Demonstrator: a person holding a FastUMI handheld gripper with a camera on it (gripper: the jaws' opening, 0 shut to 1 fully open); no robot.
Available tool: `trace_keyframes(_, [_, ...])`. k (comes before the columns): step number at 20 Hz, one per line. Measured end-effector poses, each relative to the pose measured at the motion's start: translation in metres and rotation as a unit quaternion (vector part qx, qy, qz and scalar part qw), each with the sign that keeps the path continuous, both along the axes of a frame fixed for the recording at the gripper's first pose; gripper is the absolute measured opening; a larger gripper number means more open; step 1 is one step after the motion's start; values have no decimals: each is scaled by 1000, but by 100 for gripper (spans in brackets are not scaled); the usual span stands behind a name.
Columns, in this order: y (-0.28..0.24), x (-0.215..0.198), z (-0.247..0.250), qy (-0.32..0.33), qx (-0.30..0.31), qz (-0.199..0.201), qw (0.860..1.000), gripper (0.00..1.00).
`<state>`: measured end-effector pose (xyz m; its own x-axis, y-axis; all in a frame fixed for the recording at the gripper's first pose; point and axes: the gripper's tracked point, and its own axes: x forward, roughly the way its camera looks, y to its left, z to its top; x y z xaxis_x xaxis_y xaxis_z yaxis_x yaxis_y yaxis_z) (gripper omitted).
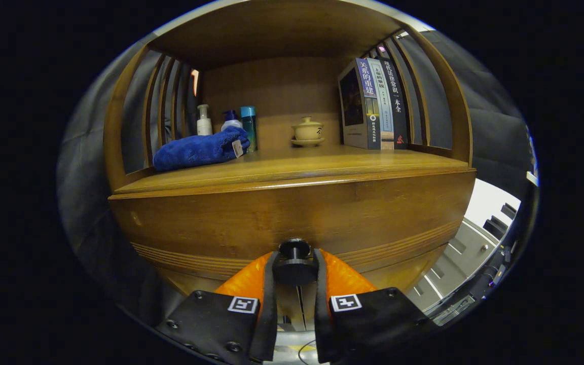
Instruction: Pull open the drawer, take out the items inside it, and place them on the countertop above the cabinet.
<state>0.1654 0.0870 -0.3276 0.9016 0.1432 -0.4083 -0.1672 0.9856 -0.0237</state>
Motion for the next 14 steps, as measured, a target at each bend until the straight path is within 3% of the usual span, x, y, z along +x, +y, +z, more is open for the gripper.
trace_keyframes(14, [-21,-98,13,21,-3,-3,1000,39])
